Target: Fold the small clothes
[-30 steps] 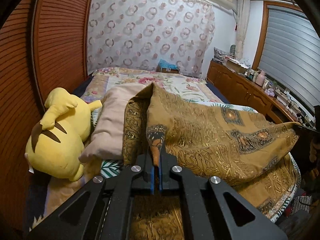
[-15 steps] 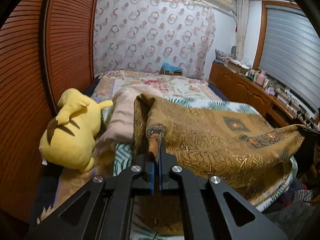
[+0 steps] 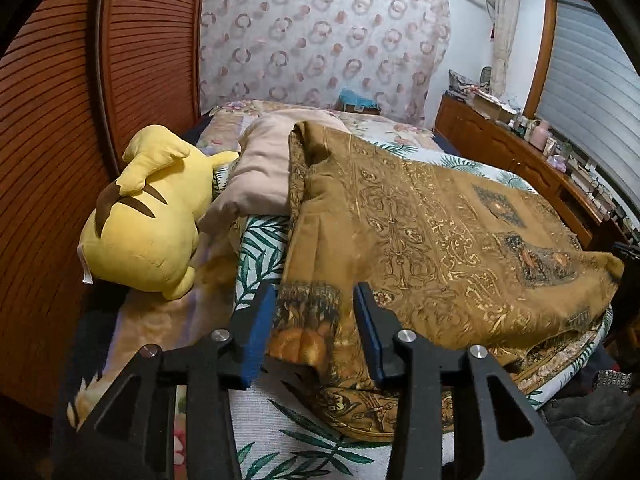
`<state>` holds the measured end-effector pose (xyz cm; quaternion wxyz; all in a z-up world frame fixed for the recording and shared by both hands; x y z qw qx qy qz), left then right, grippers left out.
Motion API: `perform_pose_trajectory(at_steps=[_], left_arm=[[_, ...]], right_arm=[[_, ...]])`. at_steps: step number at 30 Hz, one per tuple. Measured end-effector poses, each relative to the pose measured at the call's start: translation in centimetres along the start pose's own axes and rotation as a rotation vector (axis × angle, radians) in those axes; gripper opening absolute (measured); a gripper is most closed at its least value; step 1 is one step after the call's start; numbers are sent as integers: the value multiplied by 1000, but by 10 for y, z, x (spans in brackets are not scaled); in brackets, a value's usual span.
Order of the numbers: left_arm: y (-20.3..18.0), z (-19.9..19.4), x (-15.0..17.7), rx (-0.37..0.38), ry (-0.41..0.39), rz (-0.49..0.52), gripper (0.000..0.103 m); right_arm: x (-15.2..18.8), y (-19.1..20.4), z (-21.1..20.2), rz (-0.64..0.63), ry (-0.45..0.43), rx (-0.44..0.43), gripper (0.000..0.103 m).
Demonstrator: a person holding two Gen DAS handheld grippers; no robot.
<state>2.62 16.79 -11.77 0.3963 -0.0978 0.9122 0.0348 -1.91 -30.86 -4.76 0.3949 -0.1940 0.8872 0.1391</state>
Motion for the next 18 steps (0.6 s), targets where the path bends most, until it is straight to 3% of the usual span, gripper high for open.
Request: perform_pose_trajectory(at_steps=[1, 5, 14, 18], left_arm=[[0, 0, 0, 1, 2, 1, 44], [0, 7, 2, 5, 14, 0, 71], [1, 20, 10, -29, 39, -20, 71], [4, 22, 14, -35, 54, -30, 71]], right_arm=[[-3, 1, -4, -10, -14, 15, 58], [-13, 16, -6, -47, -51, 23, 60], [-19, 62, 75, -94, -15, -116, 61], [-17, 65, 109, -99, 28, -160, 61]])
Point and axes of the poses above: each gripper's, at about its wrist camera, not at the fingertips, and z roughly the way its jaws point, y to its left, x to its underside, the point moved 7 cm from there along z, roughly the way its jaws point, and after that the axes turned 11 degrees about -x, right-handed, at the moved point
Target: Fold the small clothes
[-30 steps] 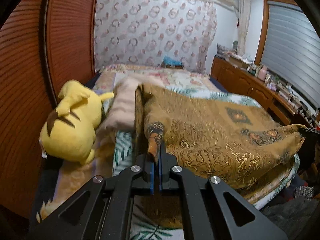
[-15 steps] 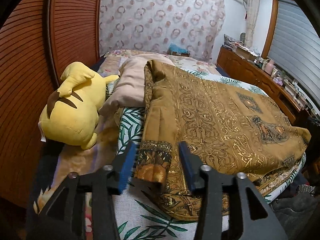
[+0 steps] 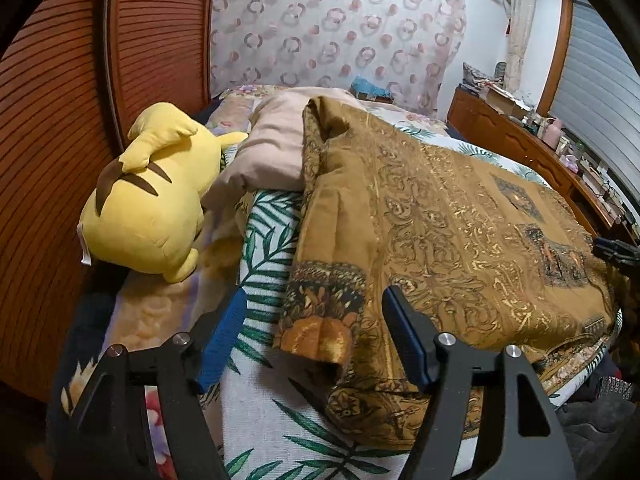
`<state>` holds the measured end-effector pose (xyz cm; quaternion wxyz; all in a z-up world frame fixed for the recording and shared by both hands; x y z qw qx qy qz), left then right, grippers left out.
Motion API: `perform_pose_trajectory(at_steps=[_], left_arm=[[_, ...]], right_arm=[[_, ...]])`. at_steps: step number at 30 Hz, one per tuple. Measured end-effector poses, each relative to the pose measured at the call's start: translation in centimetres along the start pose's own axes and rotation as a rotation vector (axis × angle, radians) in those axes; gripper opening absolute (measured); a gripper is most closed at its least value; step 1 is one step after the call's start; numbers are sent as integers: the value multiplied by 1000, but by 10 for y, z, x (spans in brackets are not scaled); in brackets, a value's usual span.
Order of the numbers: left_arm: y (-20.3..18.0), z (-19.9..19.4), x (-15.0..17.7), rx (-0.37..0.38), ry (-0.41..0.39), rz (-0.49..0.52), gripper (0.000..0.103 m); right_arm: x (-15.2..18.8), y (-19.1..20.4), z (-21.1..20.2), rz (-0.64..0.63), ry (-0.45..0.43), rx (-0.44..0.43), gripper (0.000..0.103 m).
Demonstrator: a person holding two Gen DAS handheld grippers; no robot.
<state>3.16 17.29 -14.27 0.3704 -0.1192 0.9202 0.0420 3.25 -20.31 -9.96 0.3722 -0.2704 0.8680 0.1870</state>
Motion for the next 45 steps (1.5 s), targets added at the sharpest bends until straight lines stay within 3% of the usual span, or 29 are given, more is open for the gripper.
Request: perform_pose_trajectory(at_steps=[9, 14, 16, 23, 25, 27, 29, 30, 45], left_arm=[[5, 9, 7, -10, 27, -11, 71], [2, 12, 8, 5, 30, -6, 71], [-3, 11, 9, 46, 32, -7, 71], [-11, 12, 7, 69, 35, 9, 42], [-14, 13, 7, 79, 36, 14, 38], [-15, 14, 6, 90, 37, 16, 28], [-19, 14, 6, 127, 45, 7, 9], [-21, 13, 4, 139, 41, 5, 7], [-89, -59, -68, 275, -192, 92, 5]], right_arm=[[7, -10, 38, -9, 69, -13, 61], [12, -1, 43, -66, 71, 0, 72], [12, 1, 45, -66, 75, -7, 76], [13, 5, 47, -74, 80, -20, 80], [12, 5, 45, -74, 79, -21, 80], [12, 3, 42, -75, 79, -21, 80], [12, 3, 42, -75, 79, -22, 81], [13, 3, 42, -75, 79, -22, 81], [13, 2, 41, -76, 81, -26, 81]])
Point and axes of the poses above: each gripper's, at about its wrist camera, not at the fingertips, and z roughly the way its jaws point, y to its left, x to its underside, the point moved 7 cm from there along z, roughly the way its jaws point, and after that the axes turned 11 degrees about -x, right-handed, at the moved point
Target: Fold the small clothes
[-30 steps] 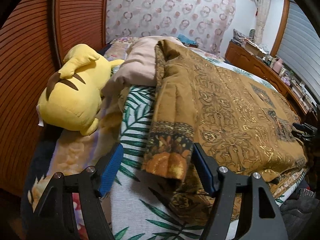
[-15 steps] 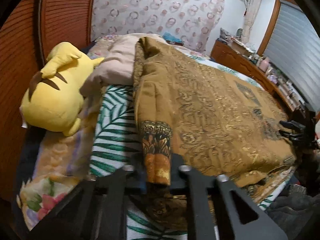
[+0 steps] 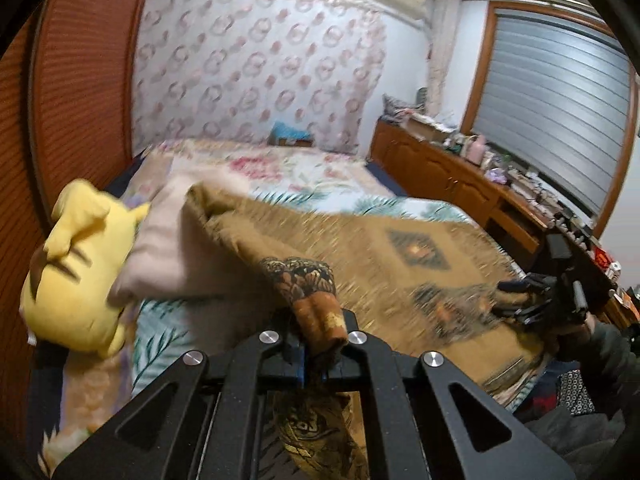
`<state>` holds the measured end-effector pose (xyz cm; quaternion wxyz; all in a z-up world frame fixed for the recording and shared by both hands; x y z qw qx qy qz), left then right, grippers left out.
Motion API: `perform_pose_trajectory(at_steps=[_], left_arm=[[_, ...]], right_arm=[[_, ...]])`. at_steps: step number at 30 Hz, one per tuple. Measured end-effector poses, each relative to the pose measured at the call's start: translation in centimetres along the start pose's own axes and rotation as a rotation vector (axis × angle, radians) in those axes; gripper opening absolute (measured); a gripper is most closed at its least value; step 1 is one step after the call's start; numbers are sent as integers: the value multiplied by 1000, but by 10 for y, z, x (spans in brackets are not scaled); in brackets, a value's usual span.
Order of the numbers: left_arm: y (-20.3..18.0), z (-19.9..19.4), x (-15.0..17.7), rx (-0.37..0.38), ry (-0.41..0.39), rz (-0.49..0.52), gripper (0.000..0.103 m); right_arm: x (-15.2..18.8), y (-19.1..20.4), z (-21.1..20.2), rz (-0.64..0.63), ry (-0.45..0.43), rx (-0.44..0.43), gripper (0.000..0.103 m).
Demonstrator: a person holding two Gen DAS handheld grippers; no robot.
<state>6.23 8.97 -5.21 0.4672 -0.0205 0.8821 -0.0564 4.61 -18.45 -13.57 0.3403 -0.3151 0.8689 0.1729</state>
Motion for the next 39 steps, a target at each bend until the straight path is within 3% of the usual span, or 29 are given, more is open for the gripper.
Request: perform_pose_trajectory(at_steps=[20, 31, 36, 37, 39], left_arm=[[-124, 3, -75, 203, -124, 171, 5], [-206, 6, -93, 316, -126, 302, 5], [-228, 16, -90, 335, -103, 312, 5], [-229, 20, -87, 333, -88, 316, 6], [-227, 30, -80, 339, -47, 312, 19]], right_arm=[[1, -1, -13, 53, -25, -25, 81], [4, -19, -73, 115, -146, 61, 81], [9, -23, -90, 127, -173, 94, 81], [11, -24, -92, 128, -174, 98, 81], [13, -25, -92, 133, -171, 102, 81]])
Point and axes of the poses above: each gripper's, at about its wrist camera, not at the fingertips, and z roughly the way its jaws point, y to its left, x to its underside, the point moved 7 cm from there along z, roughly the way its jaws point, and after that the axes turned 11 degrees about -x, right-handed, at the moved point
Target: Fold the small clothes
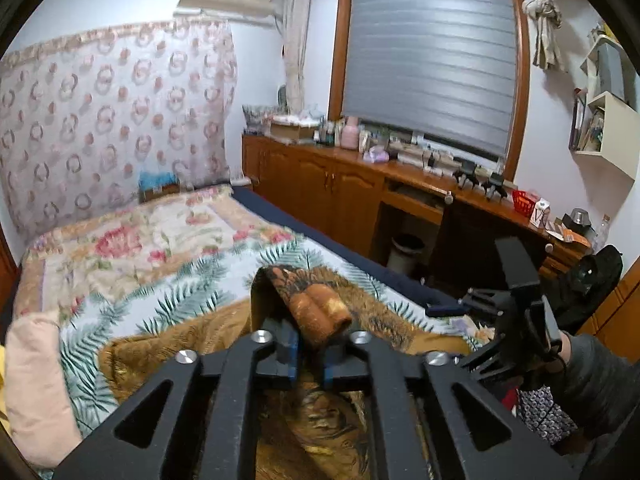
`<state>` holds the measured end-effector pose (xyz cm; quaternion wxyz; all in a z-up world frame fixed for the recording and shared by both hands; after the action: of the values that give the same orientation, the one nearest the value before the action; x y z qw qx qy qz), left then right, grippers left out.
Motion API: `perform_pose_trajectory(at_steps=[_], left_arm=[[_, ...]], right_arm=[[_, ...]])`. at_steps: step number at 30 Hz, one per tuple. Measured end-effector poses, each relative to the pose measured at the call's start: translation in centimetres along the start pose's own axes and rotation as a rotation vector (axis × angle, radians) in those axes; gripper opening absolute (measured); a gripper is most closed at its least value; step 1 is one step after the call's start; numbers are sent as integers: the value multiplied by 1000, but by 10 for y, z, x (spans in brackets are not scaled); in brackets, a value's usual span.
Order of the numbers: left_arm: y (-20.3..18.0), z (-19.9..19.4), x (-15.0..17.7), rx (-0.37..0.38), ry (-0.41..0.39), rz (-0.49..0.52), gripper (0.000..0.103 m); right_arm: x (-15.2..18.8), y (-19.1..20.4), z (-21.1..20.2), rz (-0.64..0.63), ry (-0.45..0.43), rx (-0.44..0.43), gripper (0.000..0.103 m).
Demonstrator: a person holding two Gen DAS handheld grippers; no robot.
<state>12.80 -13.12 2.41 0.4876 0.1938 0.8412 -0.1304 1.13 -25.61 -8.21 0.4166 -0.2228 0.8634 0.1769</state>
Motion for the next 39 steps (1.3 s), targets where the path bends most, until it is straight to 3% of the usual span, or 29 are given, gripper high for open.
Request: perform_pose_trajectory(at_steps=[2, 6, 8, 9, 20, 30, 33, 35, 37, 39], left_arm=[[0, 3, 8, 2, 16, -3, 40], [4, 5, 22, -16, 46, -1, 56], [9, 4, 29, -28, 51, -10, 73], [15, 3, 33, -35, 53, -21, 75], [77, 4, 83, -188, 103, -124, 77], [118, -1, 115, -261, 132, -202, 77], [124, -1, 120, -276, 140, -209, 77], [128, -1, 124, -280, 144, -214, 77], [130, 0, 126, -281, 146, -222, 77], [130, -2, 127, -281, 145, -225, 77]], right_arm=[[2, -1, 2, 4, 3, 1, 81], [0, -6, 1, 9, 2, -7, 81], [-4, -4, 3, 9, -4, -14, 81], [-7, -3, 2, 8, -6, -19, 81], [-36, 7, 53, -55, 46, -65, 81], [-48, 4, 131, -98, 216, -103, 79], [-49, 7, 145, -105, 244, -122, 62], [-49, 11, 148, -122, 246, -136, 33], [-50, 15, 147, -147, 233, -126, 17], [-54, 16, 139, -157, 198, -113, 10]])
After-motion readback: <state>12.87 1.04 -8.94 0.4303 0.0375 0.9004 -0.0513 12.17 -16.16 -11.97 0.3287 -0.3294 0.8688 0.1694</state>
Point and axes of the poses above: each gripper's, at about its wrist camera, not at the fingertips, and z roughly the way its jaws point, y to its left, x to its underside, the point moved 7 cm from there along z, roughly the way its jaws point, and after that the axes turned 11 degrees about -x, right-handed, at the moved point
